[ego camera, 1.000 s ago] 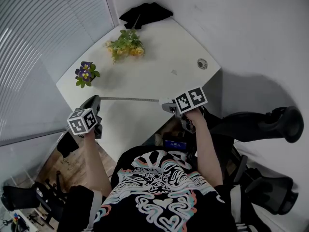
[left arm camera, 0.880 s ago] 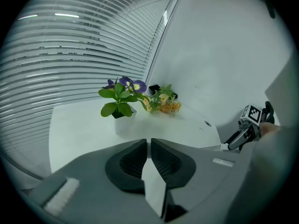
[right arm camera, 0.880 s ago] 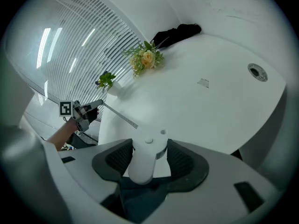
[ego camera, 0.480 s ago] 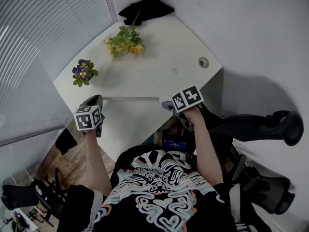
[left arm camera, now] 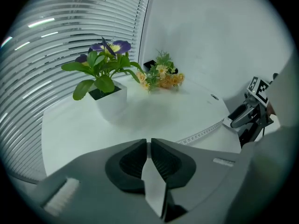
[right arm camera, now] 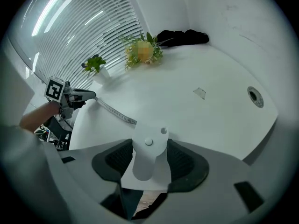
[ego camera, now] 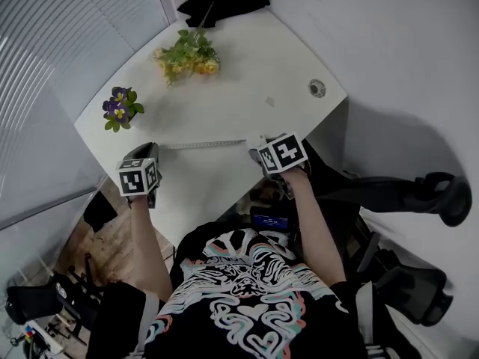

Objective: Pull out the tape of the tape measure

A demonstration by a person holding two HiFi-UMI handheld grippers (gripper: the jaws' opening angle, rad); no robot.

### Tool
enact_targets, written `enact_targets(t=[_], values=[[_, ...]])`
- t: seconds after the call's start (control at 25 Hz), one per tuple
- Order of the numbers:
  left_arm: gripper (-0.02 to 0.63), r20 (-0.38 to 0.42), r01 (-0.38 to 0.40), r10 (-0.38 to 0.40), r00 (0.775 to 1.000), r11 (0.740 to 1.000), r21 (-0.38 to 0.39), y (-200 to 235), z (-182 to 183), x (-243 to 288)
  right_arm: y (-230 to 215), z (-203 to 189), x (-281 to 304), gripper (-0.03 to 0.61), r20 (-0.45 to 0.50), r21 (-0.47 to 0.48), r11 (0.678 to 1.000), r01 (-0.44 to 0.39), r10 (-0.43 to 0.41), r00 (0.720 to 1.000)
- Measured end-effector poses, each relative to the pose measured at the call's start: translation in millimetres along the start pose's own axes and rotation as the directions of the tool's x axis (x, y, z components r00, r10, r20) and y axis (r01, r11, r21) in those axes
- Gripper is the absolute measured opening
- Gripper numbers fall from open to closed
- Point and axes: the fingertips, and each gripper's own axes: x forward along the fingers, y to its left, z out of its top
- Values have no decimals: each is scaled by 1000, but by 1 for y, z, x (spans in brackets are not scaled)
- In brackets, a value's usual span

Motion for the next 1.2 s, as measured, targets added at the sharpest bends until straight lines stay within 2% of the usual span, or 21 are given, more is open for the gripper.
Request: enact_targets(t=[0.4, 0.76, 0.96, 1.2], values=[[34, -27, -51, 53, 998, 997, 56, 0, -4, 9, -7, 3, 8, 238, 50, -108, 987, 120, -115, 992], [43, -7, -108, 109, 994, 989, 98, 7, -5, 11, -6, 2, 12, 257, 100, -108, 985, 137, -126, 987], [74, 13, -112, 112, 994, 993, 43, 12, -8, 10, -4, 5, 6, 304, 152, -89, 988, 124, -110, 982], [107, 39, -110, 111, 993, 994, -25, 19, -10, 5, -5, 7, -6, 304, 200, -69, 986, 150, -134, 971]])
